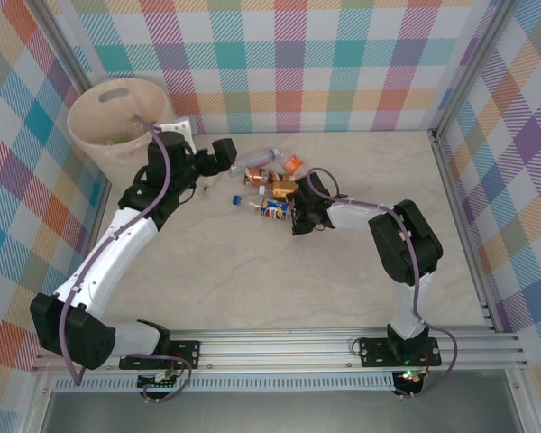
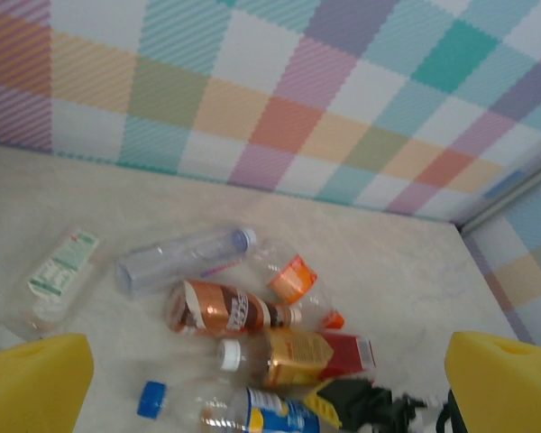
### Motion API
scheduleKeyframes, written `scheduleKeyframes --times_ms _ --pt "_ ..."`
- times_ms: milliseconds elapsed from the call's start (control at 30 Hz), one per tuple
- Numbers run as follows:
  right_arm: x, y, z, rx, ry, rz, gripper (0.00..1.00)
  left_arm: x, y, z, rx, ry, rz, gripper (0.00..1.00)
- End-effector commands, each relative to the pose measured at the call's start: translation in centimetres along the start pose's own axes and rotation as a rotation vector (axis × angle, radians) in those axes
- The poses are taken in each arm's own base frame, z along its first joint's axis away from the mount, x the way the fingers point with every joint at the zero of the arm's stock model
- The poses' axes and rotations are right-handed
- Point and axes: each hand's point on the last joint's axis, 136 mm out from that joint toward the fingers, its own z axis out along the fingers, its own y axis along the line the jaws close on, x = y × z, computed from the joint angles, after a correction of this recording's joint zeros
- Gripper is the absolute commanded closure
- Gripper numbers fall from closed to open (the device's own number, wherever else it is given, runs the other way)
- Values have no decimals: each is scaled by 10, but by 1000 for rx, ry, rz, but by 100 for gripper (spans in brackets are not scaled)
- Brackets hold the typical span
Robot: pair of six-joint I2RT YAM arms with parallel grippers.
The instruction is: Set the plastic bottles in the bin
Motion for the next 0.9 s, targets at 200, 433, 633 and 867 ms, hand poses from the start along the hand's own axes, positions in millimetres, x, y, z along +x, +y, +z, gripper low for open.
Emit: scheduleKeyframes --times_ms 200,433,633,867 --pt "-22 -9 -14 -67 -78 -114 39 48 7 -6 11 135 112 0" --pt "-17 16 -70 -143 -152 -540 40 78 -30 -4 222 218 324 0" --pt "-1 64 -128 -258 -250 -1025 42 95 -65 -2 445 294 428 0" --pt "34 101 -179 -347 -237 -1428 42 97 -91 -8 619 377 555 0"
